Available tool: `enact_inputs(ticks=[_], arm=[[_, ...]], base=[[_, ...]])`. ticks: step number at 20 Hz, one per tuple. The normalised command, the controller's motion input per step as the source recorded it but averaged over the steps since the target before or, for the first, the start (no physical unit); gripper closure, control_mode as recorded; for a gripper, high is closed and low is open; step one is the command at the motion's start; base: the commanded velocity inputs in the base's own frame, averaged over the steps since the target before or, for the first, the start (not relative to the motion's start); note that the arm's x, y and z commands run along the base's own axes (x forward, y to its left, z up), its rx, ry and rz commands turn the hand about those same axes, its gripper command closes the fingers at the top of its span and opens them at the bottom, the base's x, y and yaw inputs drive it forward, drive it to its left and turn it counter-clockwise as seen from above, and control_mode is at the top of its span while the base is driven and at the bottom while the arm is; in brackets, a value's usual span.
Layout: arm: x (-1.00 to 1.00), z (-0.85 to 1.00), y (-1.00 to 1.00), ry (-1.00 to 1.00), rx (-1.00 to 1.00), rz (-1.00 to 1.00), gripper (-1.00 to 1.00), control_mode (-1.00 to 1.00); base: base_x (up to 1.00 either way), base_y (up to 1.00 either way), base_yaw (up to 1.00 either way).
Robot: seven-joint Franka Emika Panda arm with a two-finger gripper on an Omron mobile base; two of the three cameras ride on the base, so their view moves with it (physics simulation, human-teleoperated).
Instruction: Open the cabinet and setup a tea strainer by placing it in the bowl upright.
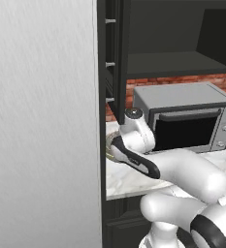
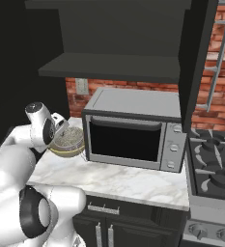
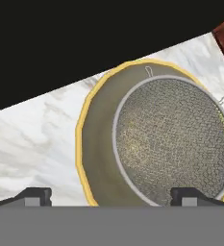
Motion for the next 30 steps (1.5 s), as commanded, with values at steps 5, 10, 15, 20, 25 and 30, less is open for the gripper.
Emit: enact_inputs(ticks=[5, 10, 15, 20, 25, 30], arm=[[-0.49, 0.47, -0.46, 0.0, 0.04, -0.25, -1.0, -1.0], [-0.44, 0.34, -0.68, -0.02, 0.1, -0.28, -1.0, -1.0], [-0.31, 0.47, -0.88, 0.0, 0.14, -0.35, -1.0, -1.0], [-0.2, 0.6, -0.84, 0.0, 0.1, -0.41, -1.0, -1.0], [-0.13, 0.58, -0.7, 0.03, 0.04, -0.45, -1.0, -1.0], [-0.03, 0.09, -0.57, 0.11, 0.11, -0.44, -1.0, -1.0]], base=[[0.0, 0.0, 0.0], [0.0, 0.0, 0.0], [0.0, 0.0, 0.0], [0.0, 0.0, 0.0], [0.0, 0.0, 0.0], [0.0, 0.0, 0.0]])
